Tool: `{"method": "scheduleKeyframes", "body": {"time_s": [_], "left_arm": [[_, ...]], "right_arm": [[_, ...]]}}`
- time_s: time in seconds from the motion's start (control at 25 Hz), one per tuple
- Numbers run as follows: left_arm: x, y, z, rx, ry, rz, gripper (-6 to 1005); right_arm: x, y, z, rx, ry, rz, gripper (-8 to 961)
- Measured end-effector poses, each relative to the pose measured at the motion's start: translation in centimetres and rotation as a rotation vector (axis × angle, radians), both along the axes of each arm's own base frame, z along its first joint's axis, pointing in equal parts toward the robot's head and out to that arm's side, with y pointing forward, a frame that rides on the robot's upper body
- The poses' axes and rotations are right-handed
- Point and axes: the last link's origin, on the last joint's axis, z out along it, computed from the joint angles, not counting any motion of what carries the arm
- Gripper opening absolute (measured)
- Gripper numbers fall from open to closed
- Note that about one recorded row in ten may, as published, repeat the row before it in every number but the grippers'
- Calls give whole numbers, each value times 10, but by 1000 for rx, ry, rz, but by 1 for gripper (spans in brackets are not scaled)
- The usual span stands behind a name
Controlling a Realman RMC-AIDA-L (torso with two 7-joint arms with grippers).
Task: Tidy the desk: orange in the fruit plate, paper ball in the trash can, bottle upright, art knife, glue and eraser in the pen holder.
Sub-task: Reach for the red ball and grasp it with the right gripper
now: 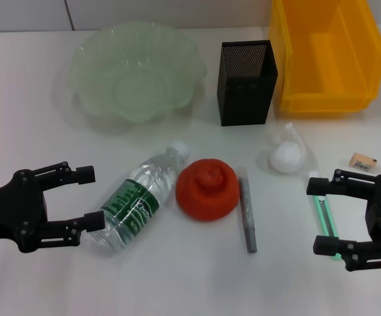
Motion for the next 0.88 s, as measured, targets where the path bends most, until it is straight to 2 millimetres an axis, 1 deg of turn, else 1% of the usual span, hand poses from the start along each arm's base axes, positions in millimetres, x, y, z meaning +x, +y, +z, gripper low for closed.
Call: {"method": "scheduleKeyframes", "body": {"time_s": [0.88], "left_arm": [[2,0,-2,-13,-2,-11,854]], "right_arm": [[-3,2,-3,8,6,9,836]]}}
